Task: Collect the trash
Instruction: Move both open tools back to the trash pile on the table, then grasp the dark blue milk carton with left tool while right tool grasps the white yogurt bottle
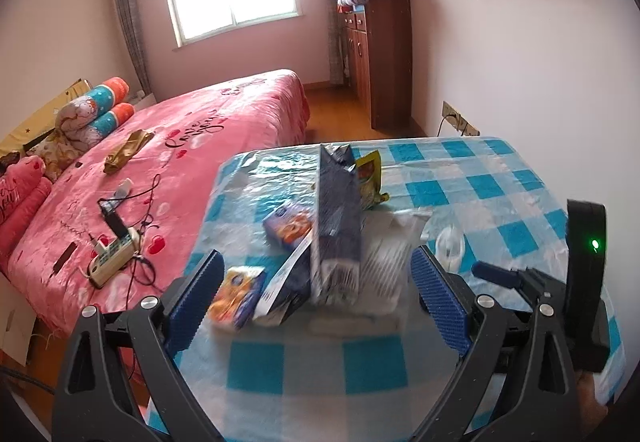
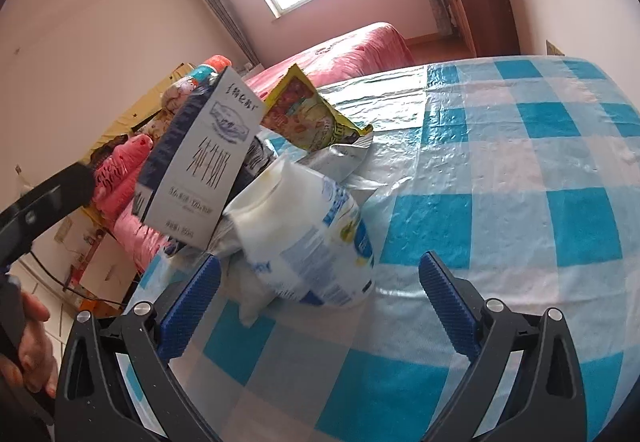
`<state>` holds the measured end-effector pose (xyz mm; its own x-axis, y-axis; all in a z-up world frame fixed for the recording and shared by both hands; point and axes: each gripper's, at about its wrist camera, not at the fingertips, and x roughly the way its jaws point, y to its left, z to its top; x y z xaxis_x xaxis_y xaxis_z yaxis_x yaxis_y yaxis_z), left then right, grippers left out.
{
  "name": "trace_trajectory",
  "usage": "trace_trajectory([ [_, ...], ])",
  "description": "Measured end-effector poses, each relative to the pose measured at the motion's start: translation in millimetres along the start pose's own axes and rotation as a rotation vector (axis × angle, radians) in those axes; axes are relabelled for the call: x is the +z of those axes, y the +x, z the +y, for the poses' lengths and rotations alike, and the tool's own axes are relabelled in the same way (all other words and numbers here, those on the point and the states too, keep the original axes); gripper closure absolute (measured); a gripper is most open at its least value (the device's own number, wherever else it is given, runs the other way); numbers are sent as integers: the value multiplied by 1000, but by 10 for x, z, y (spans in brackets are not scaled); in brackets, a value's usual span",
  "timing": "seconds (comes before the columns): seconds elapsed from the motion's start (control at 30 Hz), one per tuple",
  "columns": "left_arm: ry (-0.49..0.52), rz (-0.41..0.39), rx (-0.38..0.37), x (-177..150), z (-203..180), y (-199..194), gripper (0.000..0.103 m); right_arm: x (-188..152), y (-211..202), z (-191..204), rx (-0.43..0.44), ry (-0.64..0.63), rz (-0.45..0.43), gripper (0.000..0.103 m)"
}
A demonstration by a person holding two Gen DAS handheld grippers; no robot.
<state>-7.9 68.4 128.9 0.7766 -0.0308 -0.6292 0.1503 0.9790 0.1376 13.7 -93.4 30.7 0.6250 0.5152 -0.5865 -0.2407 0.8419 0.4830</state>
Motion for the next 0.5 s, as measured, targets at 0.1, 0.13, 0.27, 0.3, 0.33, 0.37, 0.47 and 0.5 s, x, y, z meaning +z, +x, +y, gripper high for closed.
trace_trajectory([
  [0.1,2,20,15,109,-44,207,8,29,32,-16,-5,-3,2,5],
  [0.13,2,27,20,135,-49,266,8,40,37,-15,-8,-4,2,5],
  [0.27,2,68,31,201,-72,473,22,74,73,-3,-18,-19,5,6],
  [0.3,4,77,29,205,-91,519,23,78,78,1,-23,-23,3,7],
  [0.33,7,80,29,210,-99,538,23,82,81,-1,-25,-23,2,7],
  [0.37,13,84,33,209,-116,567,24,87,86,-4,-25,-20,1,9],
  [0.47,25,99,36,212,-151,649,28,103,117,-28,-26,-4,6,22],
  [0.5,27,105,37,213,-161,670,30,107,127,-34,-24,2,8,22],
])
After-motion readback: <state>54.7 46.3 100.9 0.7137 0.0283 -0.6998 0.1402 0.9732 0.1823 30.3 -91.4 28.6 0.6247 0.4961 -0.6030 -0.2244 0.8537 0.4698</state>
